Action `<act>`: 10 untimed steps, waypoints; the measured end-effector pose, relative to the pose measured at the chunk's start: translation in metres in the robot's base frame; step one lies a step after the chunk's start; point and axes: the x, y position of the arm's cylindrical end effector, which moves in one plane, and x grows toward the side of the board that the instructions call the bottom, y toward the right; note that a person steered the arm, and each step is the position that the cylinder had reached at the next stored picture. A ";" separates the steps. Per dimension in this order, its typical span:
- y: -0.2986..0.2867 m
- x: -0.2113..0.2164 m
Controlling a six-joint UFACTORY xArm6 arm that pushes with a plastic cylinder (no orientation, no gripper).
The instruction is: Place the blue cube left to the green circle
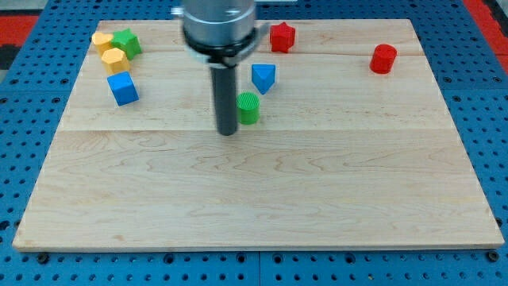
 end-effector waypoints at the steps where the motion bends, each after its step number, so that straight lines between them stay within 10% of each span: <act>1: -0.088 -0.001; 4: -0.209 -0.106; 10: -0.094 -0.098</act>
